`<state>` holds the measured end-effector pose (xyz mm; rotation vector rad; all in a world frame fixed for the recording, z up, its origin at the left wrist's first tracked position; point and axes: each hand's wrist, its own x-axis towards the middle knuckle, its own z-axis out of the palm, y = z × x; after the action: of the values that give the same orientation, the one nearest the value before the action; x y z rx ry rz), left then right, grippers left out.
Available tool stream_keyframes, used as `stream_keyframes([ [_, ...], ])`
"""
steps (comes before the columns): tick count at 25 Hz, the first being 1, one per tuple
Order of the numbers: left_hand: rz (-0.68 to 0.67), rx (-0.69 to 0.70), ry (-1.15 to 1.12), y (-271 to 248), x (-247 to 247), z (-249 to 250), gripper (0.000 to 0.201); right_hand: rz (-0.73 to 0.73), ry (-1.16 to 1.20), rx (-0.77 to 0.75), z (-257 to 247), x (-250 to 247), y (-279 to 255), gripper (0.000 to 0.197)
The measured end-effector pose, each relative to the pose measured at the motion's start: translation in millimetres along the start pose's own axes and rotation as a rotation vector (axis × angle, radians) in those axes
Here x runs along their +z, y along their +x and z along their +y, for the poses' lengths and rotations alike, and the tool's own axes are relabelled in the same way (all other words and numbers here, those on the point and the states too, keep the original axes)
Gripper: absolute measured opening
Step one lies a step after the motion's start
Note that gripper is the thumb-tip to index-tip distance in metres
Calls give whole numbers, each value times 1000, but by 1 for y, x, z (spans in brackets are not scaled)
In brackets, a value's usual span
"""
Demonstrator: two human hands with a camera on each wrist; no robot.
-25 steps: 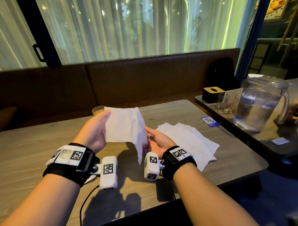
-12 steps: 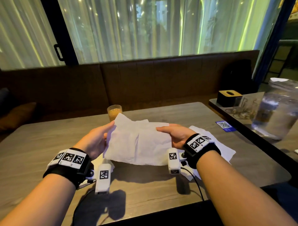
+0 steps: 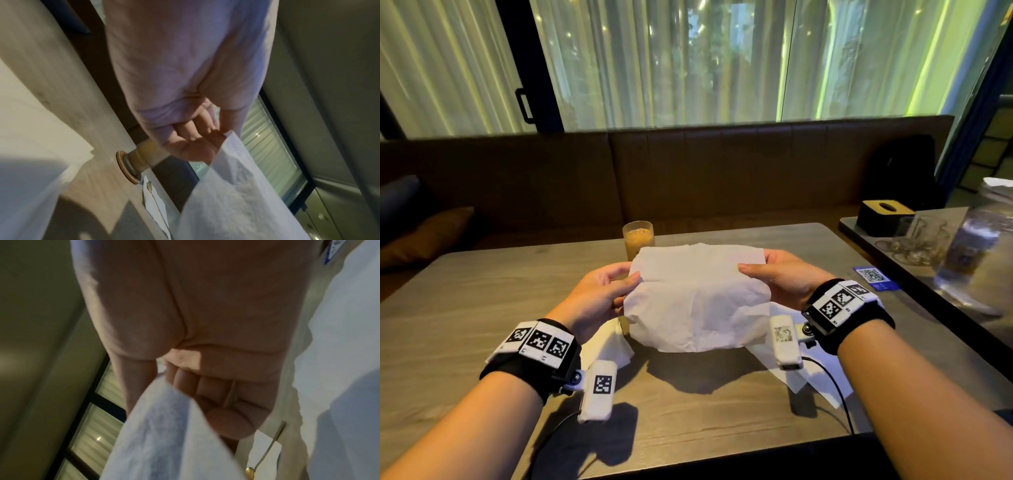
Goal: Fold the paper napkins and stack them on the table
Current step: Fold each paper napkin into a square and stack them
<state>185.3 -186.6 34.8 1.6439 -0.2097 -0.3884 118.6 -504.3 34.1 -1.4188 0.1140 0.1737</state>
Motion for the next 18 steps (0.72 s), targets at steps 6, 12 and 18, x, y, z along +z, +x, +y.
stream_keyframes([
  [6, -21, 101, 15, -5, -8, -2, 27, -43, -43, -76, -10, 4, -3, 37],
  [12, -97, 131, 9, -6, -19, -8, 48, -97, -39, -60, -8, 9, -2, 37],
  [18, -26, 147, 13, 1, -22, -13, 25, -32, -28, -115, -7, 14, 7, 35],
])
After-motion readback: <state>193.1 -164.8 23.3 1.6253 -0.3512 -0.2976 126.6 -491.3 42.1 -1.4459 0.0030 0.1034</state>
